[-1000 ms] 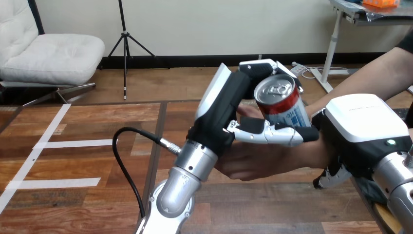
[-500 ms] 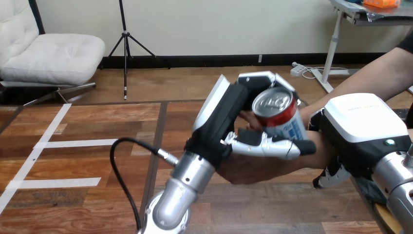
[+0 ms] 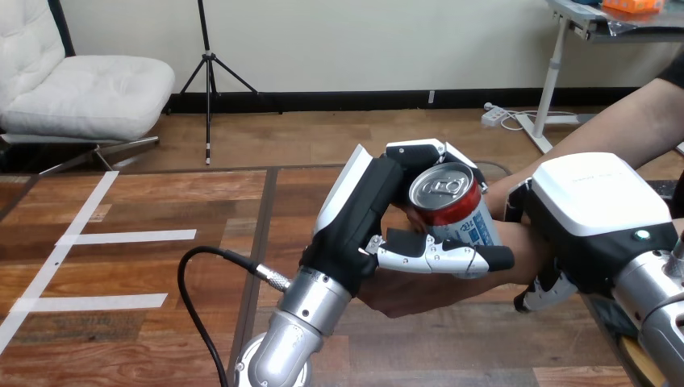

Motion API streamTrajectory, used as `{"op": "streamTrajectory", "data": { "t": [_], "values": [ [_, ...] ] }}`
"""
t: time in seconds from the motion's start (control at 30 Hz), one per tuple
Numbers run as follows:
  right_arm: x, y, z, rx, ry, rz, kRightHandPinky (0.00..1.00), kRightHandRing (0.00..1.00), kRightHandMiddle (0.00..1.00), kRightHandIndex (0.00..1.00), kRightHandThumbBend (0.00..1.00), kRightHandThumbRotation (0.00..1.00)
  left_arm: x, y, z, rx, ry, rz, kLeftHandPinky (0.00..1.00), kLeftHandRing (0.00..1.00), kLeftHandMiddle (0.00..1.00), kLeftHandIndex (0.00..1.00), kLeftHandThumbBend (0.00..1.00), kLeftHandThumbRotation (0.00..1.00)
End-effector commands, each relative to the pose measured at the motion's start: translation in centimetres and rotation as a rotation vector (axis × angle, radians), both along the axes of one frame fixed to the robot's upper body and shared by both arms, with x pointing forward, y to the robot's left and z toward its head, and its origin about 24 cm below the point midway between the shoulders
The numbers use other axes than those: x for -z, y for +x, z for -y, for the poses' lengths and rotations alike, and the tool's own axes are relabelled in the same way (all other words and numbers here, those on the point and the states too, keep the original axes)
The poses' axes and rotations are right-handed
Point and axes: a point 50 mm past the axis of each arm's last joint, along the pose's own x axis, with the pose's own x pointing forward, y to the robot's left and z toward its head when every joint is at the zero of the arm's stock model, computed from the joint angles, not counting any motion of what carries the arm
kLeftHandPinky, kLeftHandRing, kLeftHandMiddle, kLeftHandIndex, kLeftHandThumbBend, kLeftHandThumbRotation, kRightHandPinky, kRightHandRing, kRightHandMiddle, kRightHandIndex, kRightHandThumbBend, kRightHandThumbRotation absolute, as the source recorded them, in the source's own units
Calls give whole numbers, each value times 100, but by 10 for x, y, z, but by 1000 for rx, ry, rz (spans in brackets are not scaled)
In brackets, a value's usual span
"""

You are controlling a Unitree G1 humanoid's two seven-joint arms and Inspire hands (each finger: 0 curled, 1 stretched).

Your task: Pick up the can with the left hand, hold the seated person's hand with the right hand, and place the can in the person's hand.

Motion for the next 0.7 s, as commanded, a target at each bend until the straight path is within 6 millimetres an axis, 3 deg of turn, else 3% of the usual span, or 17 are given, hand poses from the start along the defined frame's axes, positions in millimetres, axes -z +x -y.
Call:
{"op": "streamTrajectory", "data": {
  "t": [0.0,0.67],
  "values": [
    [-17,3,-1,-8,11,92,27,33,41,50,93,0,-21,2,-3,-10,-45,79,33,39,43,43,79,2],
    [-17,3,-1,-7,6,84,29,35,43,51,92,0,-19,1,-11,-44,-43,87,34,40,44,44,77,0]
  ]
}}
